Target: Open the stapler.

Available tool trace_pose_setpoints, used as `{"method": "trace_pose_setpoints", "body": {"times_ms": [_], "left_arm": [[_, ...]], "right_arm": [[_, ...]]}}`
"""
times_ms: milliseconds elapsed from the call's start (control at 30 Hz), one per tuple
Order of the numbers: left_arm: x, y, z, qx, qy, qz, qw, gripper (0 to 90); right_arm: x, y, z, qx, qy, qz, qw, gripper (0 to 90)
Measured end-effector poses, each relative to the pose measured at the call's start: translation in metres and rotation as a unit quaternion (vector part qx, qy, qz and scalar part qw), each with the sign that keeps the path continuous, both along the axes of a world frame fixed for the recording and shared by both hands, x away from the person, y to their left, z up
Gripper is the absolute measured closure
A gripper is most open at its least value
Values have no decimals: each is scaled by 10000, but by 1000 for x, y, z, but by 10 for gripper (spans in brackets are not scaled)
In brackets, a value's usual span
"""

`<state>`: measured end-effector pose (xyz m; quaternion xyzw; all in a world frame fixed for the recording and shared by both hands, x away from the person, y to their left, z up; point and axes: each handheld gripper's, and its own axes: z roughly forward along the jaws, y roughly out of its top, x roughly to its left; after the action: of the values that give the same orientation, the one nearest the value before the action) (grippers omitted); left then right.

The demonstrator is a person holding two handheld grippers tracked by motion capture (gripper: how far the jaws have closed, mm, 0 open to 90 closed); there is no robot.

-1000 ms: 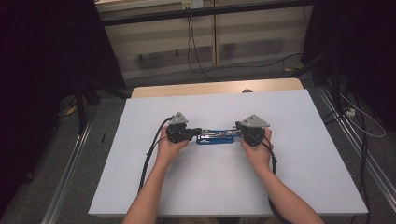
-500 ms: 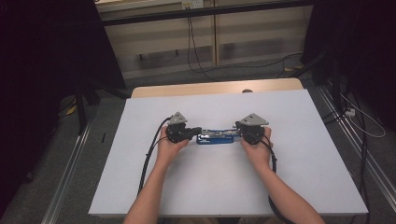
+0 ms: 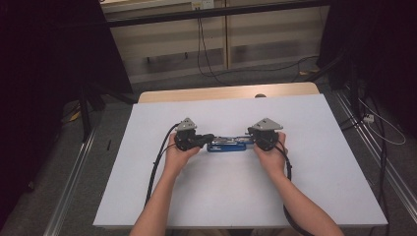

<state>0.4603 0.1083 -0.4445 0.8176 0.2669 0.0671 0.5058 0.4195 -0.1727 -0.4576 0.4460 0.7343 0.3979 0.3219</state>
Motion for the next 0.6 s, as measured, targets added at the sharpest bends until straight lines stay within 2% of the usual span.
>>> {"method": "trace_pose_setpoints", "body": {"times_ms": [200,267,367,433,533,600], "left_arm": [[-6,3,8,-112,-37,41,9999,809],[-7,5,10,-117,-13,85,9999,768],[-8,9,12,-167,26,196,9997,661],[-10,11,12,-180,89,280,9994,612],[-11,13,12,-194,136,318,9992,563],[-12,14,13,-156,135,357,9991,514]], "right_arm": [[5,-6,8,128,57,-20,9999,900],[8,-7,10,178,126,-71,9997,796],[12,-9,14,297,199,-154,9992,770],[15,-9,15,337,280,-178,9989,688],[17,-8,16,379,369,-190,9984,670],[19,-7,17,392,460,-206,9980,619]]}}
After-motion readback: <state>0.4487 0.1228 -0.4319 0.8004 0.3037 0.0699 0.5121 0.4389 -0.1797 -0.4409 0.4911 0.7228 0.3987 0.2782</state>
